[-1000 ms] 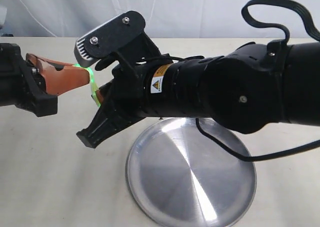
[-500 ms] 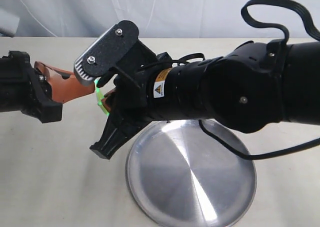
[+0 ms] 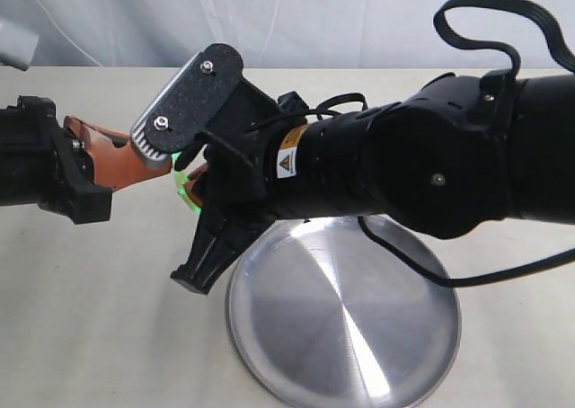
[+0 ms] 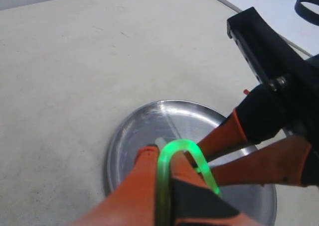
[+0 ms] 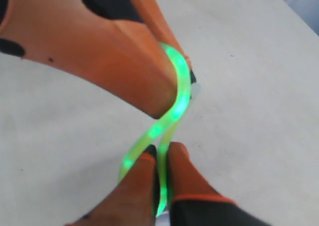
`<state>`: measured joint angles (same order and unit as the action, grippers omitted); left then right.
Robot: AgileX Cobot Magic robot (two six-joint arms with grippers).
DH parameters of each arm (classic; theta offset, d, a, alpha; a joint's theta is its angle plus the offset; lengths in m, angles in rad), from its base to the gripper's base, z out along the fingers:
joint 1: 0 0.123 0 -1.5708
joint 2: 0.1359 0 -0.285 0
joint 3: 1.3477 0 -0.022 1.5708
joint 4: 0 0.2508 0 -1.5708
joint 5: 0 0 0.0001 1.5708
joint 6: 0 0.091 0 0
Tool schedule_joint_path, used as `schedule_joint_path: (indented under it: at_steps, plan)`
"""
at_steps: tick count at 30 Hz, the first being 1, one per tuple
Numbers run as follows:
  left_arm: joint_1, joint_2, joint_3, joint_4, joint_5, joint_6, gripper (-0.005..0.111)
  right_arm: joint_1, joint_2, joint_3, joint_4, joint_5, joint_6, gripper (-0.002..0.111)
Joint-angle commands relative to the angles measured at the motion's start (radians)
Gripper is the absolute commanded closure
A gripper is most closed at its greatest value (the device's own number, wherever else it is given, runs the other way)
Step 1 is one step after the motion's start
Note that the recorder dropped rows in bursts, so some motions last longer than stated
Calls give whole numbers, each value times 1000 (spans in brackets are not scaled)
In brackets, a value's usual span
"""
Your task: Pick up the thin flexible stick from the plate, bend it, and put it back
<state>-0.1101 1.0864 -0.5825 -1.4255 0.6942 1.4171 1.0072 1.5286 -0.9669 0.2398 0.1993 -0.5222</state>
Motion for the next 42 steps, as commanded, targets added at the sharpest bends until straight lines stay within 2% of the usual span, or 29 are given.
schedule_joint_path:
  at_steps: [1,15,42]
  plan:
    - [-1,7,-13,-108,-30,-30,107,31,-1,5,-14,86,-80,109]
    - [-1,7,-13,-62,-12,-76,107,31,-1,5,-14,142,-223,109]
    - [-1,7,-13,-63,20,-80,107,31,-1,5,-11,207,-520,109]
